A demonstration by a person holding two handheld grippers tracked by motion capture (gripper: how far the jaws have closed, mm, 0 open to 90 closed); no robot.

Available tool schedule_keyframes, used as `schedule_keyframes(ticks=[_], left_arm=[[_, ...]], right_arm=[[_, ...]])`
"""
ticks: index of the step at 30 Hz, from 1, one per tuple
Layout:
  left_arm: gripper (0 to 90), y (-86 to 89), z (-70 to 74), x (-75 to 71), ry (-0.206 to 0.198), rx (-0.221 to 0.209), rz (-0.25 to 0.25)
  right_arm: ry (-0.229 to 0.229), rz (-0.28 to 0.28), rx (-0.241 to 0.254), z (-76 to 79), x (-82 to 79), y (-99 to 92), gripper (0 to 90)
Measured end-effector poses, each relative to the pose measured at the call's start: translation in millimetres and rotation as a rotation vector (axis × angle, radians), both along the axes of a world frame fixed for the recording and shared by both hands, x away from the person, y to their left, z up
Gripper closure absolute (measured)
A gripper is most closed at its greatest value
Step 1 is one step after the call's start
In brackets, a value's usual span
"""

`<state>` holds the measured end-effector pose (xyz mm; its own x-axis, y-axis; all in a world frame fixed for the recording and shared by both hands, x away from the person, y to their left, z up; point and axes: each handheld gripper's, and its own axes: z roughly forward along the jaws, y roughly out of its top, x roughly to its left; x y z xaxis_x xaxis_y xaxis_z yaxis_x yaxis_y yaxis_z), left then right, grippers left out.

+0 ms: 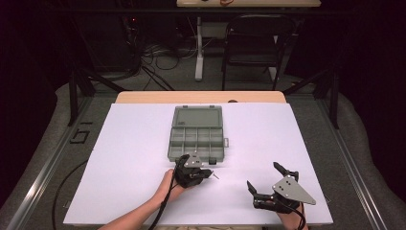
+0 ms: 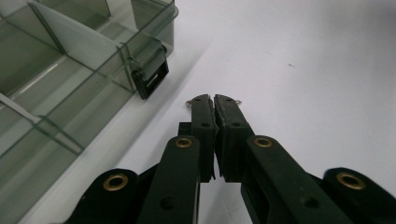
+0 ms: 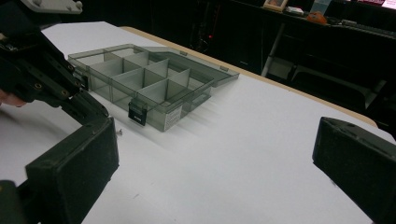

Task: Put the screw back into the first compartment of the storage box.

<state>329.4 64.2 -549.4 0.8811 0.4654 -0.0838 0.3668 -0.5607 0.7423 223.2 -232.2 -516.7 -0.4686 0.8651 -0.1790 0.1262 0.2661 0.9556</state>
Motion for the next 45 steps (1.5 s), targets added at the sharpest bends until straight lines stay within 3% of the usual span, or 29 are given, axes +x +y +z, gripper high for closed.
schedule_keyframes(ticks=[16,23,27,31,42,45], left_arm=[[86.9,36.3,33.7,16.0,-0.027,-0.032,0.042],[86.9,59.7,51.7,35.9,-0.065,-0.029,0.113],[86.9,73.5,59.1,53.3,-0.084,-0.021,0.179],[86.9,85.3,59.8,72.3,-0.064,-0.013,0.237],[86.8,80.7,56.4,98.8,-0.043,0.040,0.286],[86.8,79.4,52.3,105.0,-0.020,0.053,0.296]], right_arm=[[0.005,0.003,-0.007,0.4,-0.5,-0.2,0.0],[-0.010,0.002,0.003,-1.1,1.2,1.6,0.0],[0.008,0.006,-0.012,-0.3,0.4,1.1,0.0],[0.008,0.006,-0.015,-0.2,0.3,1.2,0.0],[0.010,0.009,-0.016,-0.7,0.6,1.9,0.0],[0.011,0.010,-0.018,-0.7,0.6,2.2,0.0]])
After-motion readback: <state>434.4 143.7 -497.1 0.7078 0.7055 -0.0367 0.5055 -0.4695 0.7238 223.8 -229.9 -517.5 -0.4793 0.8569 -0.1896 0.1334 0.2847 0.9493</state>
